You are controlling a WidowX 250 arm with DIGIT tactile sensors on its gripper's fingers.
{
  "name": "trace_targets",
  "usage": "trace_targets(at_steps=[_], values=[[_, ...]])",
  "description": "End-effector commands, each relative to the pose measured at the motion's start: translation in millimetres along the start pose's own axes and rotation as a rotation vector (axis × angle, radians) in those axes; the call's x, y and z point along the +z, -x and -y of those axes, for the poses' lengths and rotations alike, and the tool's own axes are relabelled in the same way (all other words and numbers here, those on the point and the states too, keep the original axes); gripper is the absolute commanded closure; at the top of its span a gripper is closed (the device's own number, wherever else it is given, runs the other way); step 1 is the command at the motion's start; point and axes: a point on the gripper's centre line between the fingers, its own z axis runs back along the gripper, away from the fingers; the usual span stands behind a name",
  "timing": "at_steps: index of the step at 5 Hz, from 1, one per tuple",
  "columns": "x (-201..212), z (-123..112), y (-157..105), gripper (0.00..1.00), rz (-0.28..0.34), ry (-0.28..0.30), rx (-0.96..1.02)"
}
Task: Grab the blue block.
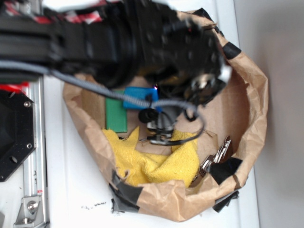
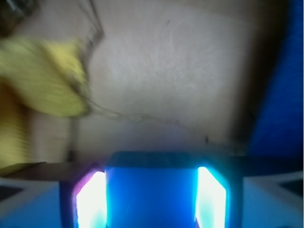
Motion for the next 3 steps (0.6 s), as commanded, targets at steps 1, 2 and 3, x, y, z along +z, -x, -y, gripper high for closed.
trace_targets(at_steps=[1,2,3], values=[[67.4,15.2,-1.5,1.0,0.141,-0.001,0.14],[75.6,19.5,-2.4,1.0,0.253,-0.019,0.175],[72.2,22.8,-5.2,1.0,0.309,-0.043,0.159]])
